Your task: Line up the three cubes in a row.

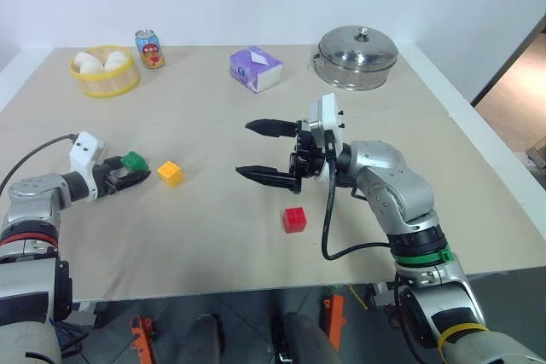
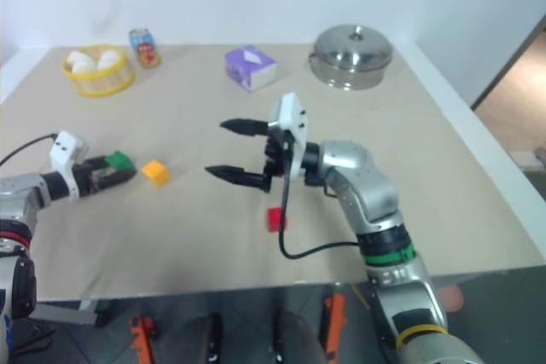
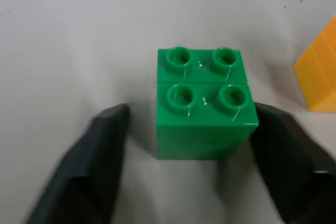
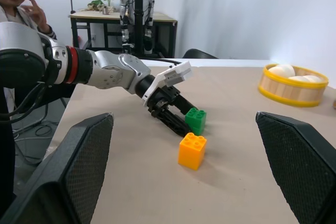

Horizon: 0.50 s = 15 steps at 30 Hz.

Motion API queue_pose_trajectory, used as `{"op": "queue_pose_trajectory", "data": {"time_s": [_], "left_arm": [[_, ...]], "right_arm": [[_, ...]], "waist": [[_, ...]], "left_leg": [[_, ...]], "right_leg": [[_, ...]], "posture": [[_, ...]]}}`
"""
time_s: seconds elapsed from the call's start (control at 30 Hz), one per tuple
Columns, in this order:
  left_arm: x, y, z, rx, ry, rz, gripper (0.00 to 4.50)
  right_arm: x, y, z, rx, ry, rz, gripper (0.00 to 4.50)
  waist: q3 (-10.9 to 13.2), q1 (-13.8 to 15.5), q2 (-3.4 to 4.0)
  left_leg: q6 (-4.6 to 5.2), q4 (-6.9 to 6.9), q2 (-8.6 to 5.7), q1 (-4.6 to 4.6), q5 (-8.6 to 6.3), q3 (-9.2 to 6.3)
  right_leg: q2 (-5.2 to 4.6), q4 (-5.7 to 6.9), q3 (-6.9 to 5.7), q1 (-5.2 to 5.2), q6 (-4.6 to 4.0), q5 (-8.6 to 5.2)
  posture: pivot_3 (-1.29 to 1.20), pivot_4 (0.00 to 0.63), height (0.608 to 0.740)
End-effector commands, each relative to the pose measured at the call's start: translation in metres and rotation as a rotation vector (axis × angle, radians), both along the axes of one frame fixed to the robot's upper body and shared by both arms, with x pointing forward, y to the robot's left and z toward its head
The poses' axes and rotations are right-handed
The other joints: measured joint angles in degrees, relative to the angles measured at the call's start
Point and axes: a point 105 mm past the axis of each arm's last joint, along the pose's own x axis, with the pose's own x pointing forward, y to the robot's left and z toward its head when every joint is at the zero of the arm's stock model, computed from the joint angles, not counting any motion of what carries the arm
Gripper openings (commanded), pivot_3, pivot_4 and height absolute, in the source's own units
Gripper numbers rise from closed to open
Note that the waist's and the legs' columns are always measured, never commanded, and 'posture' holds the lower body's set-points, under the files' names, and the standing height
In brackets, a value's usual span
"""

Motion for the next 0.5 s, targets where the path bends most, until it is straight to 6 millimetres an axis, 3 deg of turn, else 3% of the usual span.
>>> {"op": "queue_pose_trajectory", "data": {"time_s": [0.03, 0.1, 0.37, 0.5], "left_arm": [[0.005, 0.002, 0.015, -0.014, -0.061, 0.016, 2.11], [0.005, 0.002, 0.016, -0.018, -0.068, 0.022, 1.36], [0.001, 0.006, 0.029, -0.105, -0.106, 0.006, 1.34], [-0.001, -0.017, 0.077, -0.167, -0.229, -0.172, 1.34]], "right_arm": [[-0.006, -0.003, 0.014, 0.032, -0.059, 0.003, 4.5], [-0.005, -0.003, 0.014, 0.033, -0.059, 0.003, 4.5], [-0.005, -0.004, 0.014, 0.034, -0.059, 0.011, 4.5], [-0.015, -0.015, 0.015, 0.018, -0.029, 0.063, 4.5]], "waist": [[0.0, 0.0, 0.0], [0.0, 0.0, 0.0], [0.0, 0.0, 0.0], [0.0, 0.0, -0.06]], "left_leg": [[0.0, 0.01, 0.0, 0.0, 0.0, 0.0], [0.0, 0.04, 0.0, 0.0, 0.0, 0.0], [0.0, 0.11, 0.0, 0.01, 0.0, -0.02], [0.0, 0.17, 0.0, -0.01, 0.0, -0.03]], "right_leg": [[0.0, 0.02, 0.0, 0.0, 0.0, 0.0], [0.0, 0.05, 0.0, 0.0, 0.0, 0.0], [0.01, 0.13, -0.01, 0.0, 0.0, 0.0], [0.0, 0.16, -0.02, 0.0, 0.0, 0.0]], "posture": [[0.0, 0.15, 0.74], [0.0, 0.15, 0.74], [0.0, 0.15, 0.74], [0.0, 0.15, 0.74]]}}
